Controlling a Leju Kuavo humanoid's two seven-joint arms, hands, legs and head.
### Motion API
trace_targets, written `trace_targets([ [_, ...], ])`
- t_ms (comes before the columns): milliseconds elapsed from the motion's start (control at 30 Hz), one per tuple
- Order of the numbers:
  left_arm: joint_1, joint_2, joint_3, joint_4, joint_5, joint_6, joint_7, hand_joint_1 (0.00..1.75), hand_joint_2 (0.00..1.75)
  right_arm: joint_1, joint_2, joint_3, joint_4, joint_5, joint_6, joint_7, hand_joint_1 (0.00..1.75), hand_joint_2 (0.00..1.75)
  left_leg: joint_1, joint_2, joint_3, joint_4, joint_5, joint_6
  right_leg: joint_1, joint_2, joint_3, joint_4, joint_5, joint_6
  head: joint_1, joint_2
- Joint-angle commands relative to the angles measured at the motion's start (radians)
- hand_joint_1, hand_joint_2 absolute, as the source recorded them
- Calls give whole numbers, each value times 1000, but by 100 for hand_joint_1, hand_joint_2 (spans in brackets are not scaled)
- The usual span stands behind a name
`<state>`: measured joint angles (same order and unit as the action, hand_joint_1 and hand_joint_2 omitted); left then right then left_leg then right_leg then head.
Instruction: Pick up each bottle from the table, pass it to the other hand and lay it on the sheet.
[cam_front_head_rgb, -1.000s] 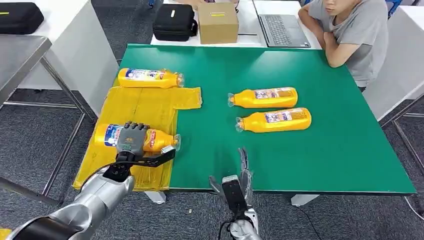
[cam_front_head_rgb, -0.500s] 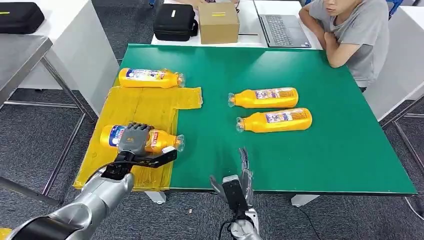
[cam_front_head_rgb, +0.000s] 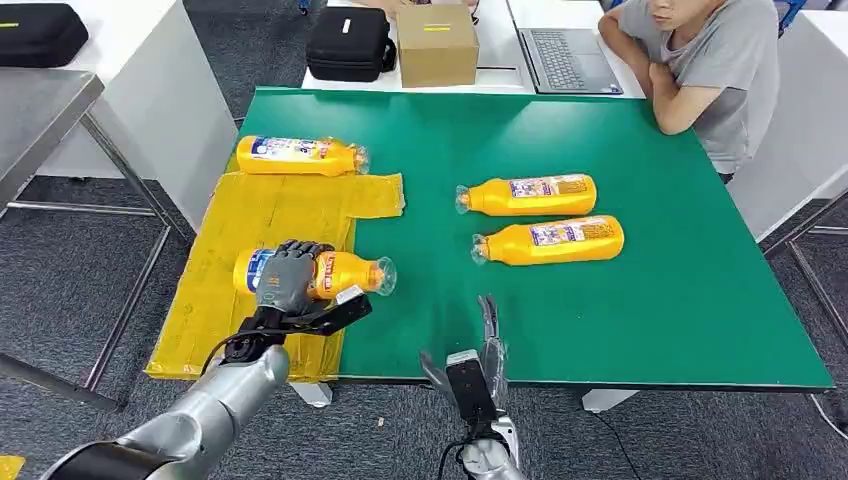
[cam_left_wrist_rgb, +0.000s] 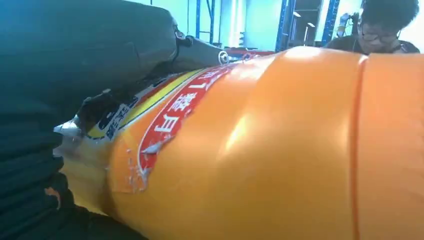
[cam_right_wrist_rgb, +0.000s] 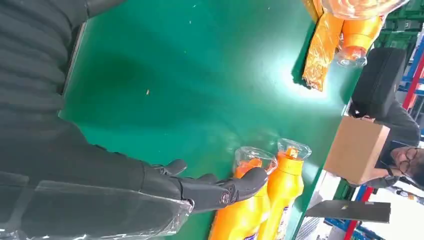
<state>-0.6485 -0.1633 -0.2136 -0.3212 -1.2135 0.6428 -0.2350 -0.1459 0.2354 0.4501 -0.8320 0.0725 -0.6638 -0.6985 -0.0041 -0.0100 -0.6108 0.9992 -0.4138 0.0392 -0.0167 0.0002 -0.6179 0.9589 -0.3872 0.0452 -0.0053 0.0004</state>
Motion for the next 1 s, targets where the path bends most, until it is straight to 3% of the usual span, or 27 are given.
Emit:
trace_targets([
  [33,-21,-7,37,59,0,-15,9,175,175,-27,-19,-2,37,0,0,0,0,175,1,2,5,0,-3,-2,1,1,5,0,-2,-2,0,0],
  [333,-14,12,-17,73,-80,-45,127,175,175,-27,-20,10,39,0,-12,0,0,175,1,2,4,-1,-2,-2,1,1,3,0,-1,-2,0,0],
  [633,10,-18,50,67,12,-66,27,175,175,-29,-24,22,44,2,-18,0,0,175,1,2,5,0,-3,-2,1,1,5,-1,-2,-2,0,0],
  [1000,14,-24,62,77,33,-110,2,175,175,-30,-25,23,49,-1,-21,0,0,175,1,2,6,-1,-3,-2,1,1,6,-1,-2,-2,0,0],
])
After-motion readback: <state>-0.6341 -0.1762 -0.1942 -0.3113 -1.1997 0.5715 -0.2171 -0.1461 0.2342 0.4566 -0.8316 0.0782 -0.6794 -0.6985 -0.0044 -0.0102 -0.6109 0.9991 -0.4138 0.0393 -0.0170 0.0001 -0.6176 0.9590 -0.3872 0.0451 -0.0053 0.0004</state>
